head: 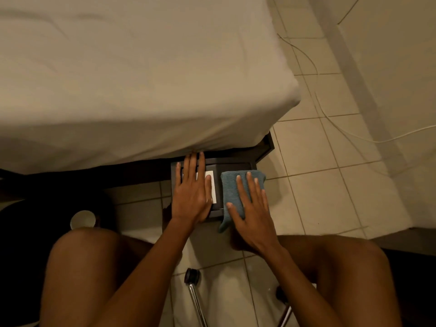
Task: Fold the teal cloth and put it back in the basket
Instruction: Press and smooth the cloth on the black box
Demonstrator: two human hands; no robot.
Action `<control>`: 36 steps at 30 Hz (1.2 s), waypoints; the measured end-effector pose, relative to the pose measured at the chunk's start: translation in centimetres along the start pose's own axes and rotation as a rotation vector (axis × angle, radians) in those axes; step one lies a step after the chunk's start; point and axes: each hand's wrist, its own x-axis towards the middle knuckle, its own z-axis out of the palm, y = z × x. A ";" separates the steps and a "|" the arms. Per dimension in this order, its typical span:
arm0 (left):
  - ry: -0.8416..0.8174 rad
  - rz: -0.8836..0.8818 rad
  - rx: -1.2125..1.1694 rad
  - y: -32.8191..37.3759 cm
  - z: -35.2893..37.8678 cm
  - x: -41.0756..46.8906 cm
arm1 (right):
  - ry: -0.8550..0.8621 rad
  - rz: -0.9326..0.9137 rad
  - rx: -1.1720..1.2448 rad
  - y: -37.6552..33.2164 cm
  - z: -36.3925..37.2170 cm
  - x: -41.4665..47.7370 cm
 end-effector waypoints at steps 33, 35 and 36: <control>-0.018 -0.014 -0.055 0.1 -0.7 0.0 | -0.108 0.063 0.209 -2.2 -0.7 1.5; -0.012 -0.013 -0.053 0.1 -0.7 0.0 | -0.098 0.073 0.235 -1.9 -0.9 1.5; -0.009 -0.013 -0.050 0.1 -0.7 -0.1 | -0.088 0.078 0.229 -2.1 -0.8 1.5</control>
